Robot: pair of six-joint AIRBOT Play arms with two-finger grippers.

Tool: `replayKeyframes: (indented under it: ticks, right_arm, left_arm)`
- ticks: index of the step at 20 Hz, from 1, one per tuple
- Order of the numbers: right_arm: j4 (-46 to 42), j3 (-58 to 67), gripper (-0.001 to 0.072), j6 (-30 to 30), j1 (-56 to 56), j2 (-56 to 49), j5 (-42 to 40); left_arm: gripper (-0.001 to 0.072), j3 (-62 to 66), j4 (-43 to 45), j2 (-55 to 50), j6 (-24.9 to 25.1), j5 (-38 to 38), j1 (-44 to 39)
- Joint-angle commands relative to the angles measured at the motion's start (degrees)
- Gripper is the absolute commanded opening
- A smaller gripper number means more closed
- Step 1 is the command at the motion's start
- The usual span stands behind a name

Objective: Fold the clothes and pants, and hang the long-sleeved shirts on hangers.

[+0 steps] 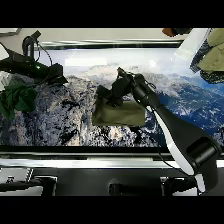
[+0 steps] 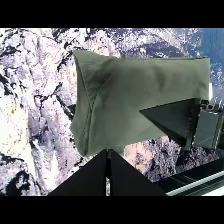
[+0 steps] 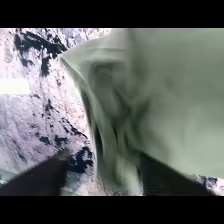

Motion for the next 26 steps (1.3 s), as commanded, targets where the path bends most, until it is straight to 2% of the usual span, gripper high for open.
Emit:
replayKeyframes:
  ticks: [1,5,8,9,11,13,17,22,25,26]
  right_arm:
    - [0.15,0.00,0.0561,-2.27,-0.07,0.68,-1.81]
    - [-0.22,0.04,0.0563,-5.60,-5.62,5.25,-3.76]
    - [-0.20,0.04,0.0575,-12.79,-16.41,9.33,-12.79]
    - [-0.17,0.04,0.0617,-15.76,-20.74,10.01,-16.55]
    - [0.33,-0.59,0.0621,-21.07,-28.57,10.12,-21.35]
    - [3.45,-4.20,0.0621,-26.03,-35.50,10.01,-20.98]
    - [15.30,-15.89,0.0620,-37.53,-44.44,8.15,-16.81]
    - [20.76,-26.16,0.0610,-47.04,-43.98,2.97,-13.92]
    - [22.84,-27.10,0.0606,-49.68,-41.42,0.13,-12.24]
    - [22.77,-27.10,0.0583,-49.81,-40.22,-0.59,-11.10]
  left_arm:
    - [0.0018,0.00,0.02,-0.02,0.02,-0.02,0.07]
    - [0.0017,0.00,0.00,-0.02,0.02,-0.15,0.07]
    - [0.0017,0.00,0.28,-0.02,1.14,-0.66,0.09]
    - [0.0018,0.00,0.63,-0.02,1.57,-0.68,0.09]
    - [0.0018,0.00,0.70,-0.02,1.86,-0.68,0.22]
    - [0.0018,0.00,0.70,-0.02,1.97,-0.66,0.74]
    - [0.0018,0.00,0.87,-0.02,1.99,-0.46,1.88]
    - [0.0017,0.00,0.87,-0.04,1.97,0.11,2.19]
    - [0.0018,0.00,0.87,-0.15,1.97,0.72,2.19]
    - [0.0018,0.00,0.85,-0.28,1.95,0.92,2.19]
